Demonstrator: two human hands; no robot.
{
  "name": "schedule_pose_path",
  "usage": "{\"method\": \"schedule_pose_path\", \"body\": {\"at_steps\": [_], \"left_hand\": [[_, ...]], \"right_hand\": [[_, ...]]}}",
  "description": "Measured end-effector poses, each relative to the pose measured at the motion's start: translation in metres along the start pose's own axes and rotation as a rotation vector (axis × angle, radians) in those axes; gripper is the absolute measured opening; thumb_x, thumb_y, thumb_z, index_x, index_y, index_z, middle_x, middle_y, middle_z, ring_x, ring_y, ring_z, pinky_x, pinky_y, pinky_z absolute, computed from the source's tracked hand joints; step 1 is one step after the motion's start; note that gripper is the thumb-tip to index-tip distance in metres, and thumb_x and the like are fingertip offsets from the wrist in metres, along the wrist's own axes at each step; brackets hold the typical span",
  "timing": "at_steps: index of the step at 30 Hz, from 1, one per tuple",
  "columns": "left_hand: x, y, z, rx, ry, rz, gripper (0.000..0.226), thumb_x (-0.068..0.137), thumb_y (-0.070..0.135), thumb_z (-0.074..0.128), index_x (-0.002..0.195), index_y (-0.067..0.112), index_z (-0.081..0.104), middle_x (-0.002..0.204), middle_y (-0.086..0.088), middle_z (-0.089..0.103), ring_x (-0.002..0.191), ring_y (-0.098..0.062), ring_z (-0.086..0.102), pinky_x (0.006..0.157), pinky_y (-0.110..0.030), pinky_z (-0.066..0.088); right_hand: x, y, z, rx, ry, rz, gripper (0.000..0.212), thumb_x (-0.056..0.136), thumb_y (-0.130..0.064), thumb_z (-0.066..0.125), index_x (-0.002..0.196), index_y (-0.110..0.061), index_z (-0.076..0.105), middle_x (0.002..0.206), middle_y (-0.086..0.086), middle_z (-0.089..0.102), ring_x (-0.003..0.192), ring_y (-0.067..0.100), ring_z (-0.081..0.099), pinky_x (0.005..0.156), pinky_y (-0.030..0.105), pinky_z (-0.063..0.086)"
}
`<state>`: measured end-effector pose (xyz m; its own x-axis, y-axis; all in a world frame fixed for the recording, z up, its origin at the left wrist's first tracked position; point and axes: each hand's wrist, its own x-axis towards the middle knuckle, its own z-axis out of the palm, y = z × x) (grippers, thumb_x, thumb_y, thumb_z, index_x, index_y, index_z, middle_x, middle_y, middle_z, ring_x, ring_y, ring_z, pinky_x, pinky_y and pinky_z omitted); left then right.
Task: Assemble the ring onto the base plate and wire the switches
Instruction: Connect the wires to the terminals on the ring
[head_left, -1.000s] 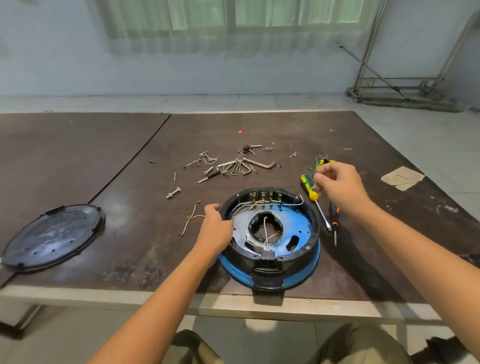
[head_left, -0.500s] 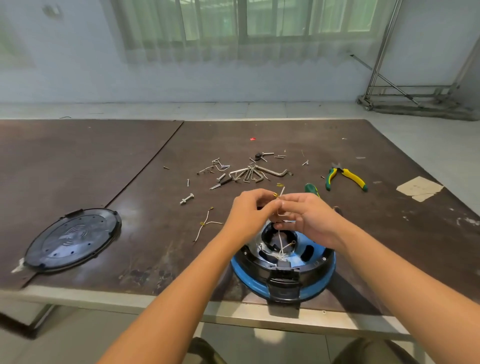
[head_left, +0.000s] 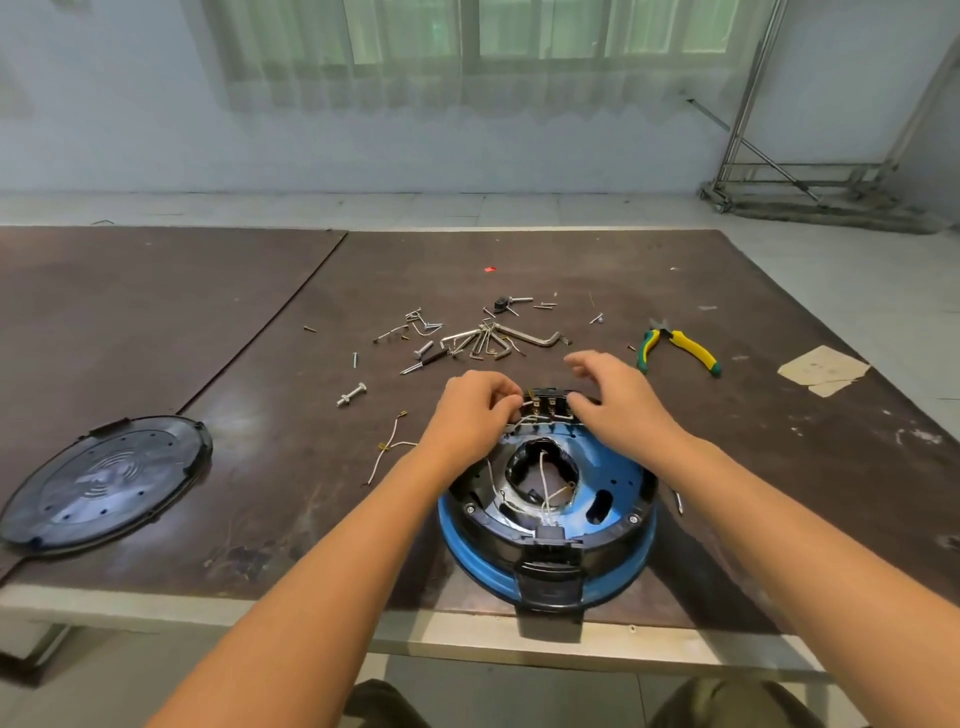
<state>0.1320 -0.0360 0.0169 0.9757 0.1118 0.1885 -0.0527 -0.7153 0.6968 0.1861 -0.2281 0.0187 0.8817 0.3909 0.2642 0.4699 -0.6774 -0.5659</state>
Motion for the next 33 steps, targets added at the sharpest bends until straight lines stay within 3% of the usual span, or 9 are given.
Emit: {"method": "schedule_pose_path", "body": {"at_steps": [2,5,13,17,20,24,29,31,33], "left_hand": [[-0.004,-0.005,0.002,-0.007,0.019,-0.004,0.011,0.095,0.024,0.063,0.094,0.025,0.074,0.068,0.013,0.071,0.070,-0.001,0.065,0.073,-0.024,0.050],[-0.009,-0.008,0.002,-0.011,0.008,-0.006,0.013,0.094,0.024,0.063,0.090,0.025,0.075,0.066,0.013,0.071,0.064,-0.004,0.064,0.066,-0.022,0.047],[-0.023,-0.005,0.000,0.085,-0.090,0.008,0.017,0.096,0.024,0.061,0.107,0.024,0.073,0.073,0.013,0.072,0.075,-0.005,0.065,0.081,-0.035,0.056],[-0.027,-0.004,-0.006,-0.105,-0.105,-0.033,0.021,0.093,0.016,0.066,0.114,0.016,0.066,0.075,0.003,0.075,0.074,-0.010,0.071,0.076,-0.038,0.060],[-0.025,-0.003,-0.012,-0.223,-0.070,-0.056,0.022,0.091,0.011,0.069,0.110,0.013,0.057,0.071,-0.003,0.075,0.059,-0.012,0.066,0.063,-0.037,0.059],[-0.020,0.001,-0.011,-0.320,-0.075,-0.096,0.026,0.089,0.009,0.071,0.107,0.013,0.053,0.072,-0.011,0.074,0.061,-0.017,0.063,0.065,-0.038,0.055],[-0.017,-0.003,-0.006,-0.298,-0.071,-0.131,0.015,0.088,0.014,0.074,0.095,0.017,0.061,0.060,0.004,0.069,0.052,-0.005,0.060,0.061,-0.024,0.047],[-0.019,-0.004,-0.004,-0.215,-0.013,-0.094,0.019,0.085,0.016,0.076,0.099,0.020,0.064,0.075,0.005,0.073,0.060,0.000,0.063,0.062,-0.015,0.046],[-0.022,-0.008,-0.002,-0.110,0.094,-0.004,0.039,0.080,0.017,0.081,0.115,0.022,0.064,0.108,0.009,0.063,0.077,0.001,0.061,0.069,-0.007,0.045]], "right_hand": [[0.001,0.005,0.012,-0.087,-0.125,-0.020,0.044,0.096,-0.018,0.061,0.139,-0.020,0.054,0.130,0.002,0.059,0.120,0.019,0.055,0.101,0.036,0.047],[0.001,0.009,0.020,-0.133,-0.125,-0.036,0.038,0.096,-0.025,0.061,0.134,-0.028,0.057,0.130,-0.005,0.056,0.119,0.016,0.054,0.091,0.032,0.046],[-0.018,-0.002,0.017,-0.141,-0.141,-0.063,0.042,0.092,-0.030,0.065,0.134,-0.027,0.057,0.131,-0.003,0.055,0.118,0.018,0.056,0.096,0.040,0.051],[-0.026,-0.010,0.014,-0.248,-0.153,-0.110,0.051,0.089,-0.042,0.068,0.136,-0.030,0.053,0.132,-0.003,0.052,0.123,0.023,0.048,0.101,0.047,0.044],[-0.024,-0.017,0.008,-0.314,-0.152,-0.223,0.049,0.085,-0.052,0.071,0.130,-0.036,0.057,0.125,-0.007,0.052,0.122,0.020,0.044,0.107,0.050,0.035],[-0.014,-0.022,0.006,-0.293,-0.087,-0.319,0.026,0.089,-0.048,0.069,0.108,-0.031,0.069,0.100,-0.011,0.061,0.110,0.016,0.052,0.109,0.051,0.031],[-0.007,-0.013,0.009,-0.345,-0.097,-0.362,0.024,0.090,-0.048,0.067,0.101,-0.028,0.074,0.087,-0.010,0.065,0.103,0.015,0.055,0.107,0.045,0.033],[-0.004,-0.011,0.010,-0.272,-0.096,-0.375,0.021,0.090,-0.042,0.071,0.101,-0.025,0.075,0.084,-0.008,0.066,0.095,0.016,0.056,0.094,0.043,0.044],[-0.003,-0.009,0.011,-0.165,-0.111,-0.381,0.017,0.089,-0.032,0.074,0.101,-0.021,0.076,0.082,-0.007,0.064,0.088,0.014,0.054,0.081,0.040,0.049]]}}
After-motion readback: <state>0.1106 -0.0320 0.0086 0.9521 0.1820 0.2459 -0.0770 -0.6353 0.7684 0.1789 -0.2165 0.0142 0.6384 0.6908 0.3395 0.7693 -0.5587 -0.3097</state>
